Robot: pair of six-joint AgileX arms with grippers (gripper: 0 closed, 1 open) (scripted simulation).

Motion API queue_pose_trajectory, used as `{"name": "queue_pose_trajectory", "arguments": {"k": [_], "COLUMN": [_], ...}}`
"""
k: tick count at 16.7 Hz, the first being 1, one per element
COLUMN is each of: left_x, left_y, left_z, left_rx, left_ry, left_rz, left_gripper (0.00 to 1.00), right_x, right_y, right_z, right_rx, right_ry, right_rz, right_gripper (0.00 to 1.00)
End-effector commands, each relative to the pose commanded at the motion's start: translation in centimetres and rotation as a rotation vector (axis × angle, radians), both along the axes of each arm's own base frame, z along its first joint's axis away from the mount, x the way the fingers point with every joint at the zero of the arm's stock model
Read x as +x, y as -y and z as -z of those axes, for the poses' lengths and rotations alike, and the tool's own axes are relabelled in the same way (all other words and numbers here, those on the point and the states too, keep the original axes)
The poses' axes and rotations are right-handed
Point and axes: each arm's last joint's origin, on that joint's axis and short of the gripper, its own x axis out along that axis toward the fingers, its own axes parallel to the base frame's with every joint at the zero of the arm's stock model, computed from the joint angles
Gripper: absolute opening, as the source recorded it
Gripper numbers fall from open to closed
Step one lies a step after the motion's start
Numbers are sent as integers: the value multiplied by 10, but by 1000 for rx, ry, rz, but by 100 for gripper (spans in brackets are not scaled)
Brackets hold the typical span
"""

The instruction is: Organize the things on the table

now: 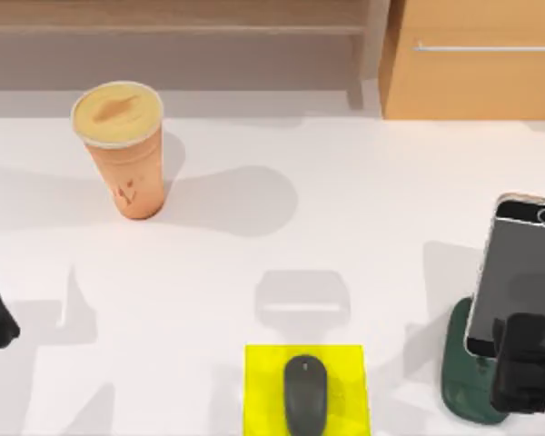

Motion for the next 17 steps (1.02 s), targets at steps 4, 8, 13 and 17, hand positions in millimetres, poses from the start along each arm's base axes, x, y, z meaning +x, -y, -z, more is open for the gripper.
{"name": "queue_pose_trajectory", "arguments": {"k": [4, 8, 13, 17], "left_x": [0, 0, 0, 0], "left_y": [0, 0, 0, 0], "left_z": [0, 0, 0, 0], "left_rx": [0, 0, 0, 0], "left_ry": [0, 0, 0, 0], "left_rz": [0, 0, 0, 0], "left_gripper": [100, 100, 100, 100], "right_x": [-8, -6, 12, 26], "right_y": [35, 60, 85, 104], "right_z": [-8, 0, 29, 64], "right_rx": [186, 234, 66, -129], "right_ry": [108, 368, 656, 740], "right_rz": [-215, -243, -64, 64], "right_gripper": [100, 100, 100, 100]}}
